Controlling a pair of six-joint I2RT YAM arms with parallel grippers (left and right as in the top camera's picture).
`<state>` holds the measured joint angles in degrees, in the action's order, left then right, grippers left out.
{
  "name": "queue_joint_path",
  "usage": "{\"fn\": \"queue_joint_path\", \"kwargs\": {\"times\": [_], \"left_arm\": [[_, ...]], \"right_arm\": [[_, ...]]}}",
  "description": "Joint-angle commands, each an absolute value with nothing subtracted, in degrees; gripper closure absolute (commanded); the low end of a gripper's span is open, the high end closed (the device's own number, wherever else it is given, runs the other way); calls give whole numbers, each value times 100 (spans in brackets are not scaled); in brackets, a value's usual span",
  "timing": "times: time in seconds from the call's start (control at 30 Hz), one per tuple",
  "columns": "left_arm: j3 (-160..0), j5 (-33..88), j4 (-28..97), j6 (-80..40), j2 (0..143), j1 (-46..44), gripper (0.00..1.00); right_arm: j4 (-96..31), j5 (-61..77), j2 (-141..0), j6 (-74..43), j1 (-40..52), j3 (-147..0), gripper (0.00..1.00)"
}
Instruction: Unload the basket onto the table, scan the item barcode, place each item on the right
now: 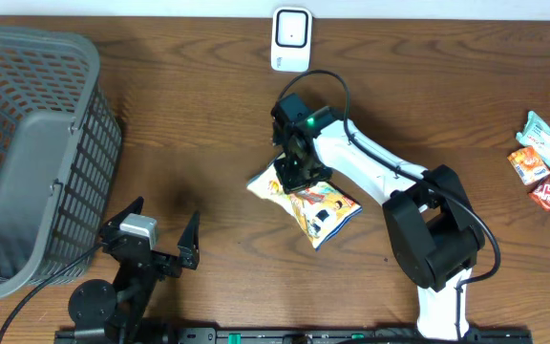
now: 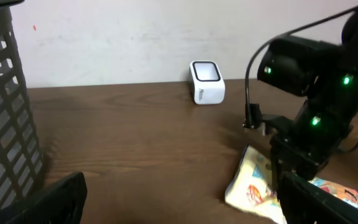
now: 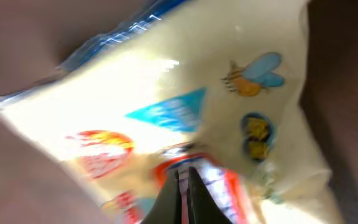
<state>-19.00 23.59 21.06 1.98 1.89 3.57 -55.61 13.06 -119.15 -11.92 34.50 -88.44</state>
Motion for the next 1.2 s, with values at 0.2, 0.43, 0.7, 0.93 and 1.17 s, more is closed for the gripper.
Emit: {"fn": "queue_joint_path", "kwargs": {"times": [0.2,0.43,0.7,0.93,1.17], "left_arm": [[-1933,2327,2097,276,178,336,2],[-1933,2329,2097,276,178,336,2],[-1933,2329,2097,276,178,336,2],[-1933,2329,2097,276,178,336,2],[-1933,2329,2097,276,178,336,2]], "right_arm": [[-6119,2128,-11736,-655,3400,-9657,99],[-5354,1057,-11749,-1170,3723,-8960,99],[-4121,980,-11749,-1634,4062,-7607,99],[-4029,1400,-11730,-1490,4141,-7575,99],[-4630,1002,-11537,-1417,3918,-8230,99]]}}
